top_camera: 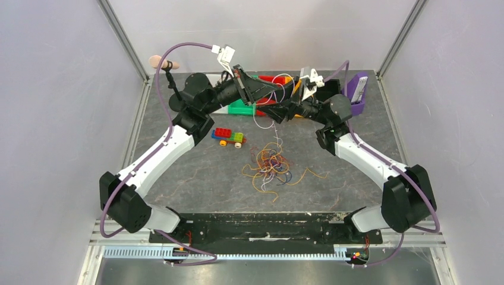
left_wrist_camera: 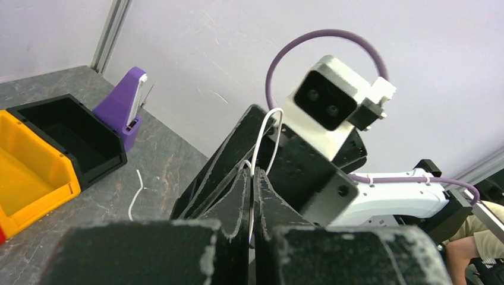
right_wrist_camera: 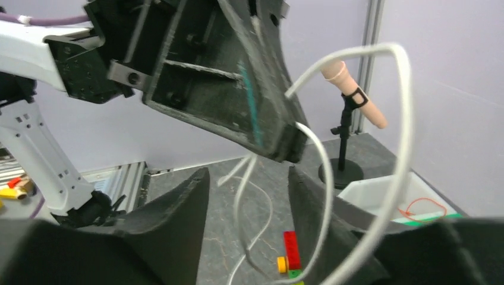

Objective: Untangle the cables

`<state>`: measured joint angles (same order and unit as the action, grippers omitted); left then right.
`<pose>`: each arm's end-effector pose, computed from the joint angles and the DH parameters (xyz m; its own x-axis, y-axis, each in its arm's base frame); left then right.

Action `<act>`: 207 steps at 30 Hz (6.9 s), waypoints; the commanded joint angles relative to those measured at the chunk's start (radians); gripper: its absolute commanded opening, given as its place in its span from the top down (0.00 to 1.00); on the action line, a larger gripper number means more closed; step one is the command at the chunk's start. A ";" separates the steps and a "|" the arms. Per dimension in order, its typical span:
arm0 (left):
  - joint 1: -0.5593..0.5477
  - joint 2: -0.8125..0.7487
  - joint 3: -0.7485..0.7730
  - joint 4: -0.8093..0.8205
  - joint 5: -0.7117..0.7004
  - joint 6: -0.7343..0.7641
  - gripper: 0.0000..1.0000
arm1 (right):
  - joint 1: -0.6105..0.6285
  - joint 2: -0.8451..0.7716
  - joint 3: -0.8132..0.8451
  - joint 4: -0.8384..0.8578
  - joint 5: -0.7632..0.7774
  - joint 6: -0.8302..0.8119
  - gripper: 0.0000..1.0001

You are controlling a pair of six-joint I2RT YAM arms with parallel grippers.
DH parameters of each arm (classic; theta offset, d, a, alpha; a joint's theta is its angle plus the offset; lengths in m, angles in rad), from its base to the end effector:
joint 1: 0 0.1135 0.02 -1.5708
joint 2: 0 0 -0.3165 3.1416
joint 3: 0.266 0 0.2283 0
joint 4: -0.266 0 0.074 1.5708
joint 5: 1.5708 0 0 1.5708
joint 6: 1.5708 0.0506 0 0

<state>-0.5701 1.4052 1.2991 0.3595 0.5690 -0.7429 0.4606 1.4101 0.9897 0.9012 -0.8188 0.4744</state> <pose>0.2430 -0.1882 0.4913 -0.4491 -0.3890 -0.8044 0.8010 0.2235 -0.5553 0.2444 0.1625 0.4410 -0.0351 0.3309 -0.9430 -0.9753 0.1944 0.1046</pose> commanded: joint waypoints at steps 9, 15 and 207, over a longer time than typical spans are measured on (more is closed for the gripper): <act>0.004 0.044 0.177 0.046 -0.133 -0.141 0.98 | 0.018 0.078 -0.067 -0.019 0.150 -0.077 1.00; 0.061 0.091 0.297 0.018 -0.163 -0.110 0.98 | 0.028 0.055 -0.159 -0.077 0.103 -0.145 1.00; -0.024 1.169 1.081 -0.572 -0.794 0.908 0.71 | -0.409 0.144 -0.114 -0.666 0.033 -0.403 0.04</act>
<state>-0.6140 2.6179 2.3478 -0.1650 -0.2096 0.0971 0.0563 1.5593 0.8593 0.2222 -0.7658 0.0780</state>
